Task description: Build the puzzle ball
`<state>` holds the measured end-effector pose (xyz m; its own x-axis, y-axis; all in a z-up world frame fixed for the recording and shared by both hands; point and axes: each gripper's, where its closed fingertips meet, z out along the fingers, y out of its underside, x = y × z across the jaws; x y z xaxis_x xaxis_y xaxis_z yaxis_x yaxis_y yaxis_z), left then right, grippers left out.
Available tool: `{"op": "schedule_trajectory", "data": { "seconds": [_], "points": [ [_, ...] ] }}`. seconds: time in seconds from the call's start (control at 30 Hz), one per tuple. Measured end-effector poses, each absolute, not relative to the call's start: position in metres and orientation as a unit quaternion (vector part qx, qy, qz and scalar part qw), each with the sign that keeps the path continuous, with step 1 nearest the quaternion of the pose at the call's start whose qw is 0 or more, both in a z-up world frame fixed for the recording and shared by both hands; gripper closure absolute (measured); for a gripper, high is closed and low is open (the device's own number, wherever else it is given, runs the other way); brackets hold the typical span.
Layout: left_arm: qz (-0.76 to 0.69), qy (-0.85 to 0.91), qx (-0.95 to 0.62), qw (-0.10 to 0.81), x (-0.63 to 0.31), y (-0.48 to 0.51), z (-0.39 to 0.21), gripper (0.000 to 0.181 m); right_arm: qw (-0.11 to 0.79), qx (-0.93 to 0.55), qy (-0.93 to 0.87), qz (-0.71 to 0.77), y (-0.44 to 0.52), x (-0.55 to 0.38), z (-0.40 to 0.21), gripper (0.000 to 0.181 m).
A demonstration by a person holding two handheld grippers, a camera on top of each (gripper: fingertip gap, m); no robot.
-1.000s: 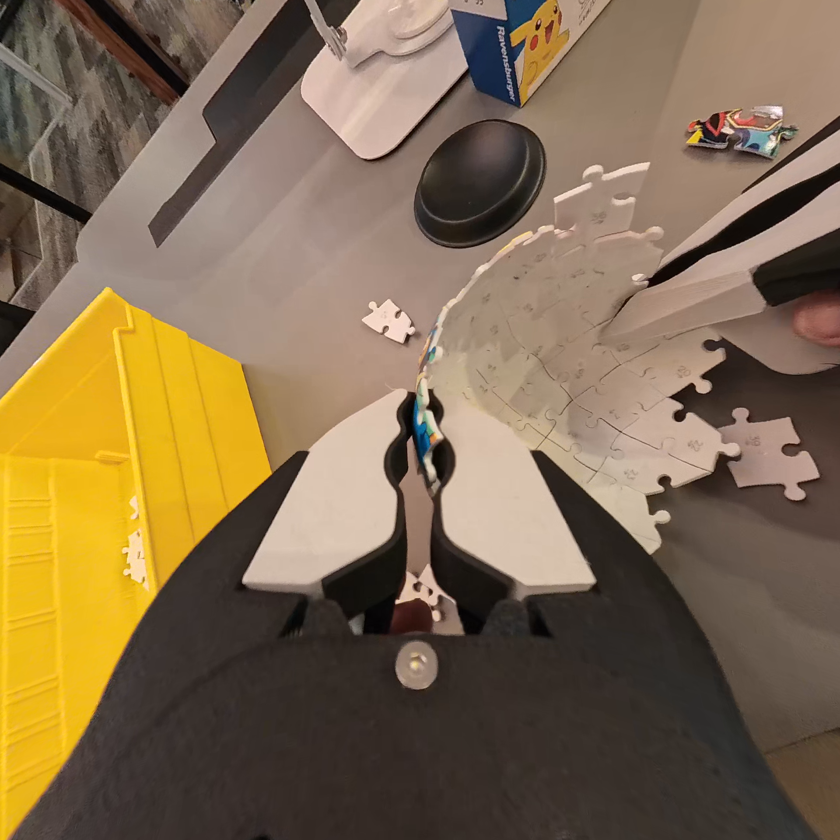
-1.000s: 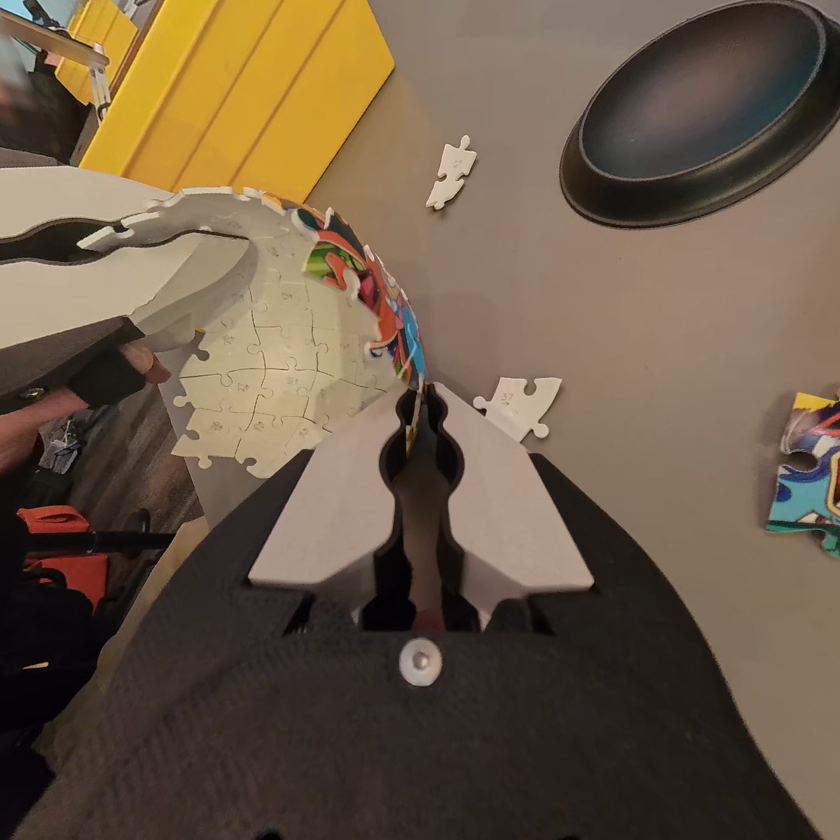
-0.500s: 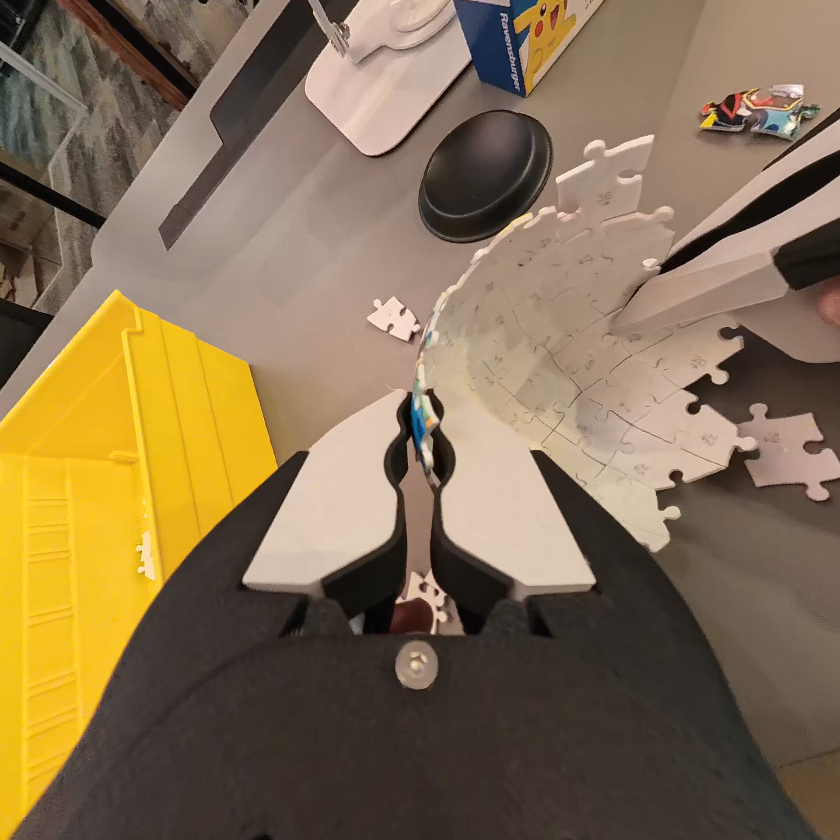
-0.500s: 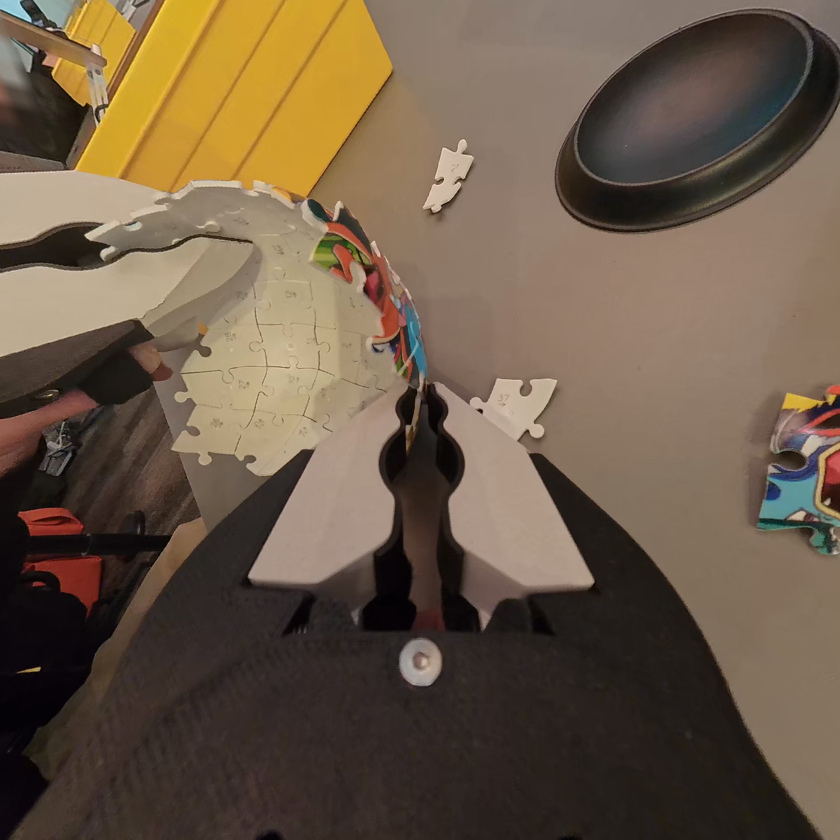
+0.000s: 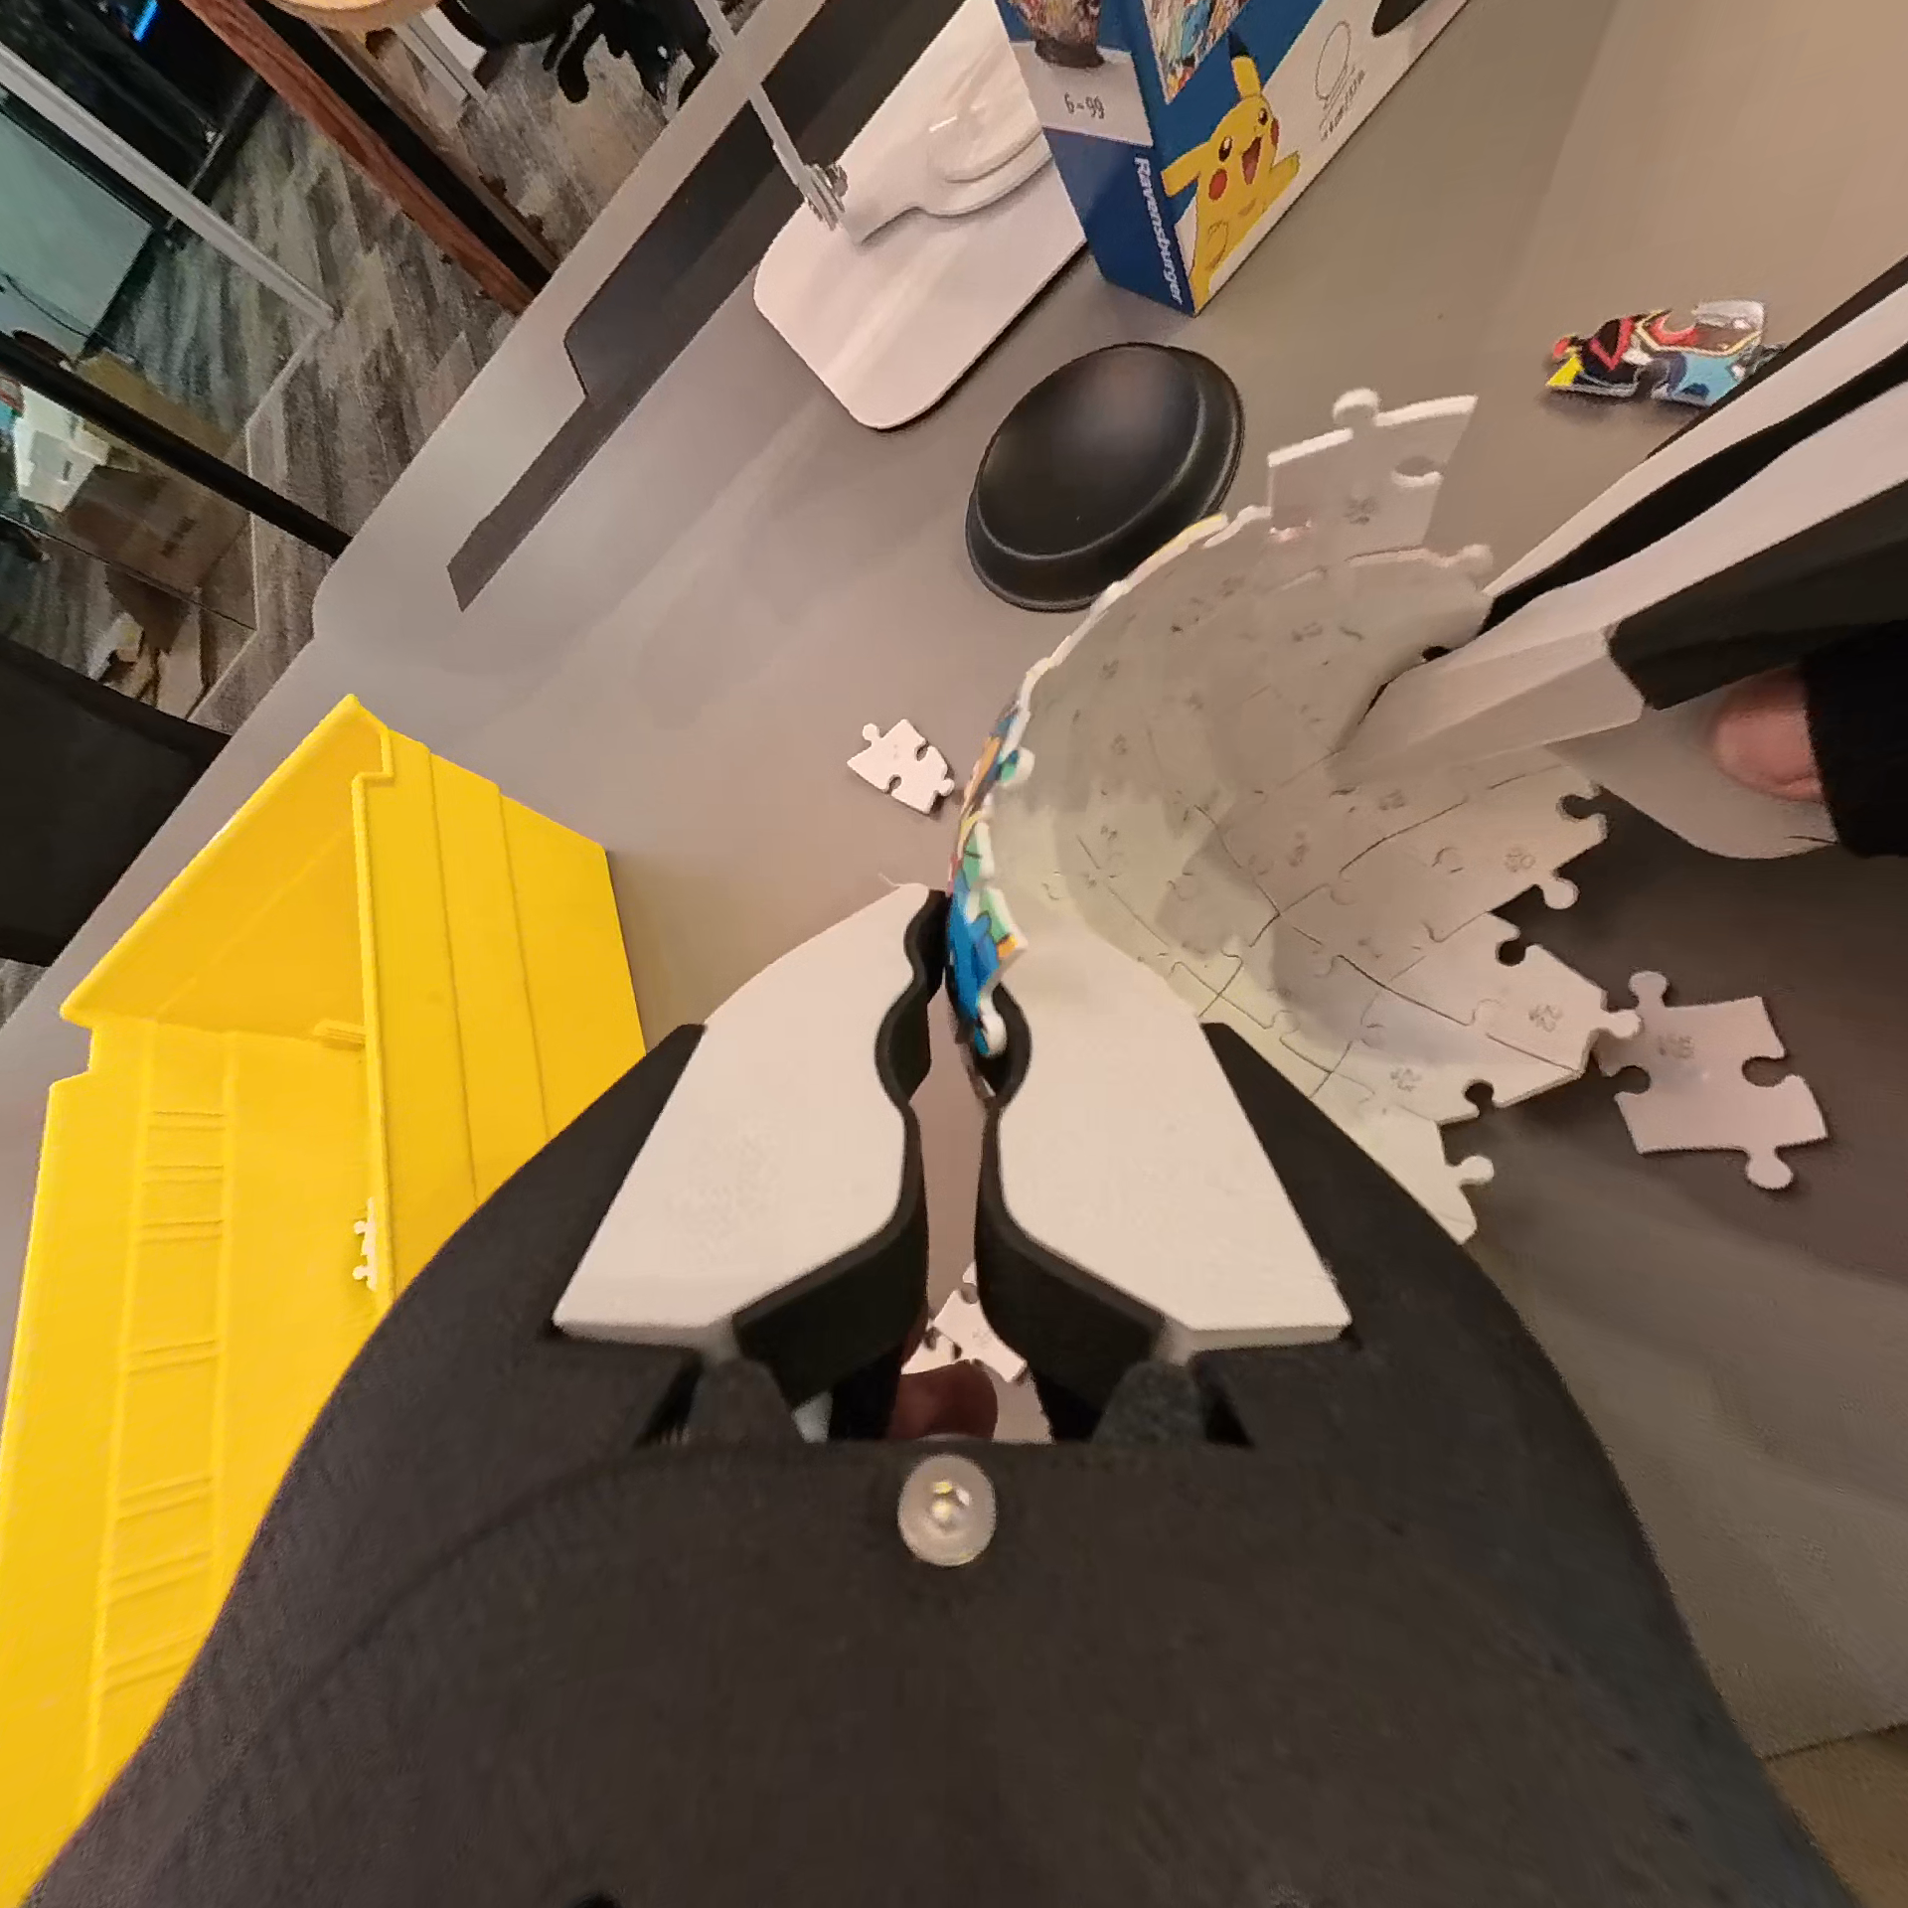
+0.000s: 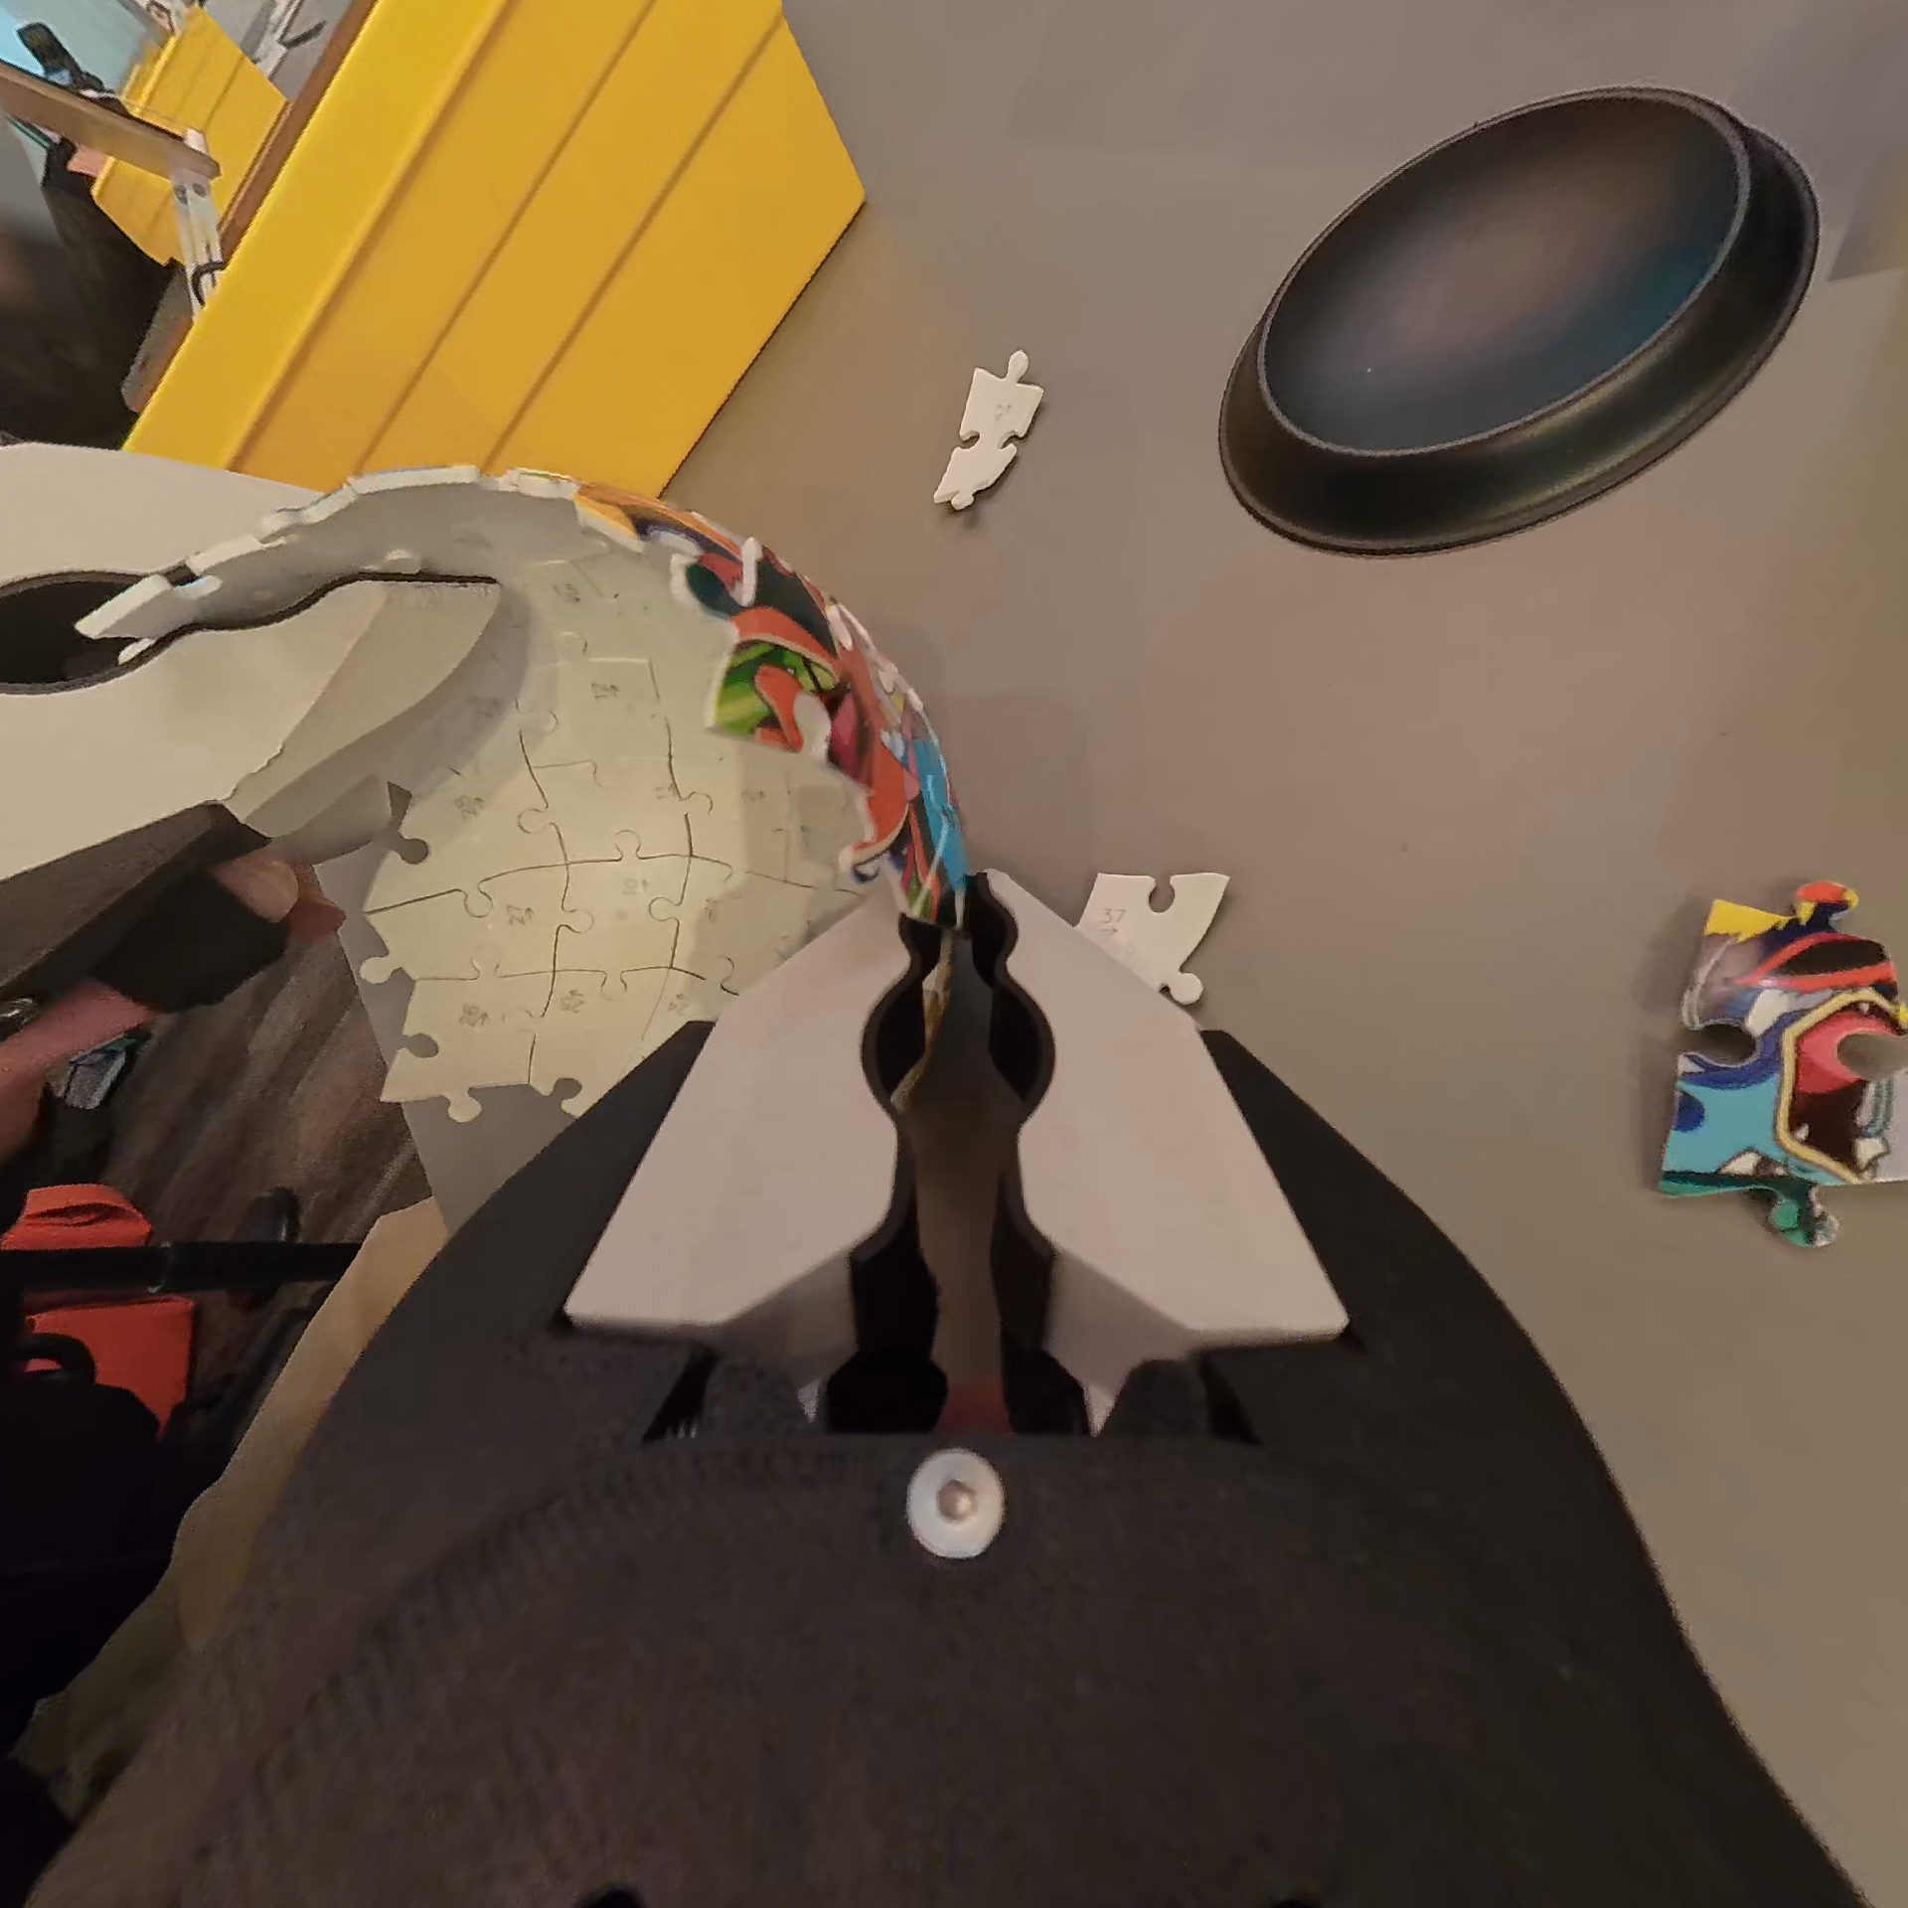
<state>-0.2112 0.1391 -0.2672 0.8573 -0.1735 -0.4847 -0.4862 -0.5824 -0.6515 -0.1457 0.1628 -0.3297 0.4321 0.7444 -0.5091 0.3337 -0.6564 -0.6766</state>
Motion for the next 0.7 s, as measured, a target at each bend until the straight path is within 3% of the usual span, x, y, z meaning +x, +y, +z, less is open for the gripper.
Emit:
{"op": "schedule_trajectory", "data": {
  "seconds": [0.33,0.47,0.7],
  "points": [
    [0.186,0.179,-0.870,0.420,-0.2121,0.1395,-0.2679,0.178,0.241,-0.811,-0.324,0.424,0.1652,-0.1457,-0.3296,0.178],
    [0.191,0.170,-0.870,0.422,-0.2164,0.1393,-0.2669,0.178,0.225,-0.815,-0.323,0.426,0.1640,-0.1393,-0.3327,0.164],
    [0.182,0.161,-0.871,0.426,-0.2166,0.1386,-0.2683,0.178,0.216,-0.811,-0.339,0.425,0.1576,-0.1420,-0.3343,0.166]
  ]
}}
